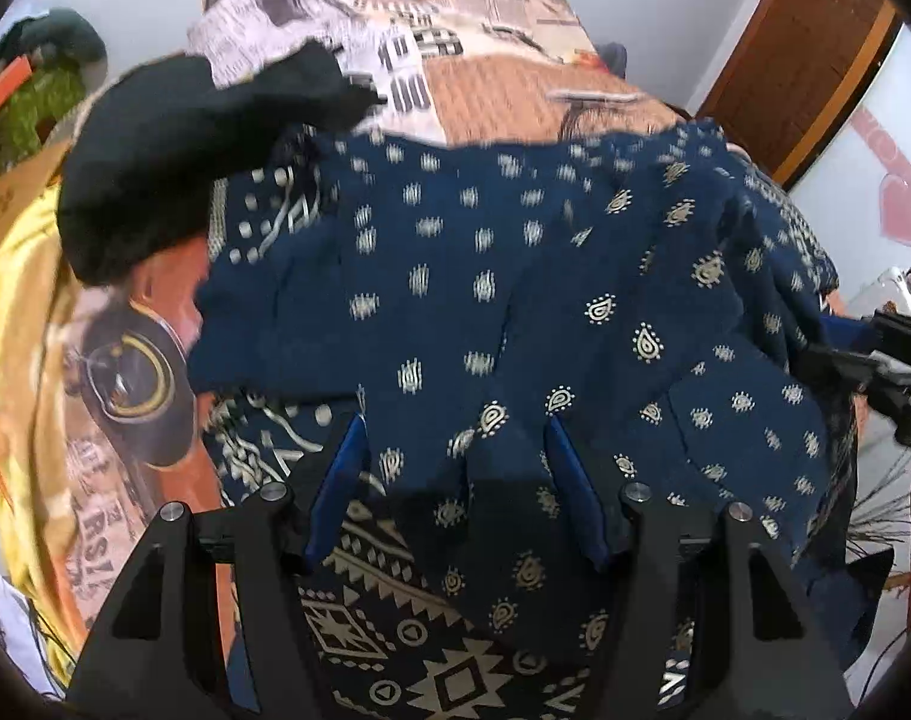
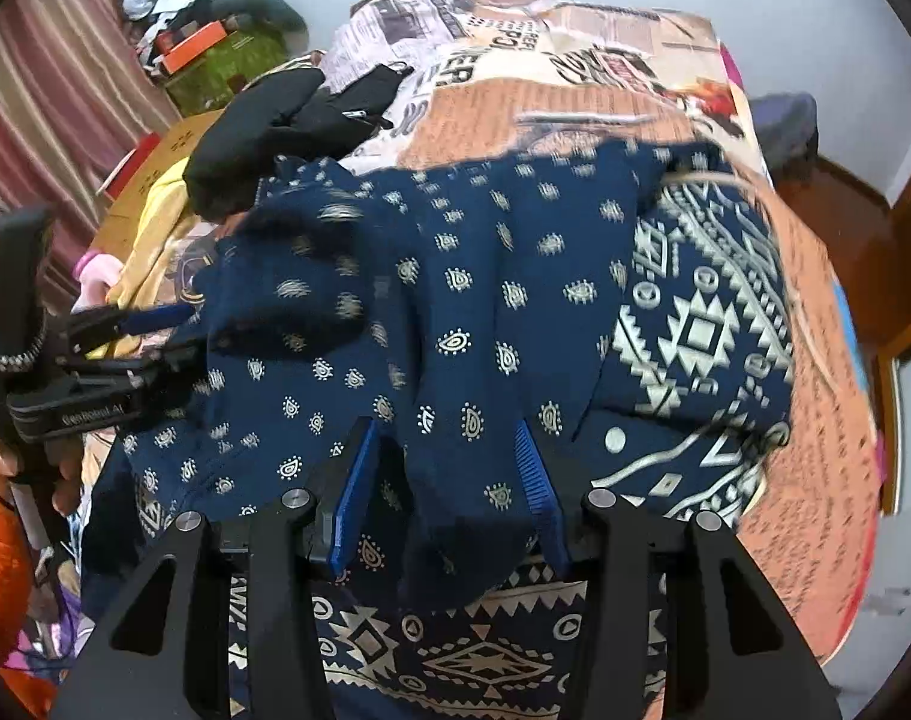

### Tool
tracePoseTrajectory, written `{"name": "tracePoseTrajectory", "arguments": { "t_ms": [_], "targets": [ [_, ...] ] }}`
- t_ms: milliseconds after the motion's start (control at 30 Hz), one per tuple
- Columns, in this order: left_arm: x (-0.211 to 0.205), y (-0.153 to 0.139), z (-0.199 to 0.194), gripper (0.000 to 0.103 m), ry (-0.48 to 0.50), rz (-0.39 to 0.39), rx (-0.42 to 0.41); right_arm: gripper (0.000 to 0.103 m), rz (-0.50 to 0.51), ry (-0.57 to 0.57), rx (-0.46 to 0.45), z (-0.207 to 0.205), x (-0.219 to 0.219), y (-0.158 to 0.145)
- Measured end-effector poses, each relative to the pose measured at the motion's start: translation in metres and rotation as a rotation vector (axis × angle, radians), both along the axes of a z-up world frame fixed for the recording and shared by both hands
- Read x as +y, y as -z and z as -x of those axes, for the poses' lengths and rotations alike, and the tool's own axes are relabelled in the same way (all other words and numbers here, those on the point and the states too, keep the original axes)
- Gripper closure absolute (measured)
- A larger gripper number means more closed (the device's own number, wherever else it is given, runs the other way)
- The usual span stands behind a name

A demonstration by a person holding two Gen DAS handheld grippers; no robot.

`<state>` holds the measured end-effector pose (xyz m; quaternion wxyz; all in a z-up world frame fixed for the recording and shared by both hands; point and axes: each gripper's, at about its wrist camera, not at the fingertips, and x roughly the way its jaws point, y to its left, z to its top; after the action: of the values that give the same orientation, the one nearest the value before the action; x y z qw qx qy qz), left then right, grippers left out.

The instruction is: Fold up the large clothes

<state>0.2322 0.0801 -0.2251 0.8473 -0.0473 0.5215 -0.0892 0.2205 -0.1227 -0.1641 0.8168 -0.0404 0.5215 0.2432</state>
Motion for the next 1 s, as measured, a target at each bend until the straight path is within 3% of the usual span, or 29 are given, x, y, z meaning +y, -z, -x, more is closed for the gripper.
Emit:
{"name": "tracePoseTrajectory", "arguments": {
  "t_ms": [233,333,467,700,867,1000],
  "targets": [
    [0.029,-0.045,0.004,0.041,-0.040,0.025,-0.107,0.060,-0.073,0.052,-0.100,0.000,-0.022,-0.045],
    [0.053,-0.067,0.003,0.041,-0.109,0.023,-0.180,0.060,-0.104,0.101,-0.166,-0.005,-0.037,-0.068],
    [0.086,-0.071,-0.010,0.037,-0.223,0.022,-0.200,0.059,-0.140,0.177,-0.209,-0.014,-0.058,-0.083],
    [0.141,-0.016,-0.036,0.037,-0.390,0.139,-0.054,0.059,-0.156,0.331,-0.169,-0.039,-0.099,-0.071],
    [0.162,0.045,-0.049,0.037,-0.455,0.357,0.095,0.059,-0.112,0.432,-0.087,-0.055,-0.119,-0.039],
    [0.164,0.077,-0.060,0.037,-0.470,0.509,0.171,0.059,-0.109,0.434,-0.004,-0.064,-0.121,-0.010]
  ]
}}
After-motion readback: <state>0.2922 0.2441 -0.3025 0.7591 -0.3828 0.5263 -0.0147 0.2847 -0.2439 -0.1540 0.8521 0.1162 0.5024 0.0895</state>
